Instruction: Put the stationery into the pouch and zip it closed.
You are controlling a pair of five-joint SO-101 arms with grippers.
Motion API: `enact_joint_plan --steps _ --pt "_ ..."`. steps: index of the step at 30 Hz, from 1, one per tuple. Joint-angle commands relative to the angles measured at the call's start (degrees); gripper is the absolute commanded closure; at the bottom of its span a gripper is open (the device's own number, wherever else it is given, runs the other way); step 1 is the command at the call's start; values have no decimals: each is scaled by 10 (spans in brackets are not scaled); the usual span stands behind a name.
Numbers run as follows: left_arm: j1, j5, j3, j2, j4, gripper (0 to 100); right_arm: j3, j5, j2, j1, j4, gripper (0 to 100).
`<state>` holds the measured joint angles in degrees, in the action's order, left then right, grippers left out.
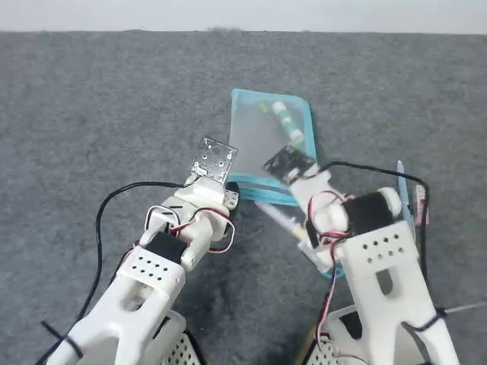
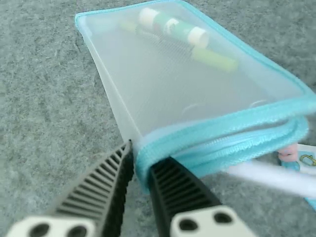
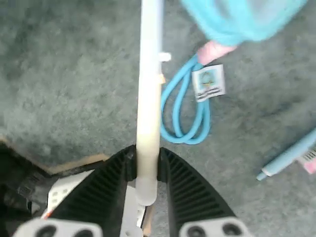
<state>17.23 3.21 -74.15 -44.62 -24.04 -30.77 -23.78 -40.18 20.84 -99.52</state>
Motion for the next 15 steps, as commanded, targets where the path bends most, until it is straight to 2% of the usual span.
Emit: enact_joint_plan --steps 1,9,13,15 --pt "0 -5 8 5 23 988 73 10 1 -37 -25 992" --pt "4 -5 9 5 24 988 91 -24 -44 -51 -35 992" --pt "4 -5 9 5 24 988 78 -25 -124 -46 -33 992" --pt "4 -5 10 5 25 988 76 -19 -179 -22 -34 992"
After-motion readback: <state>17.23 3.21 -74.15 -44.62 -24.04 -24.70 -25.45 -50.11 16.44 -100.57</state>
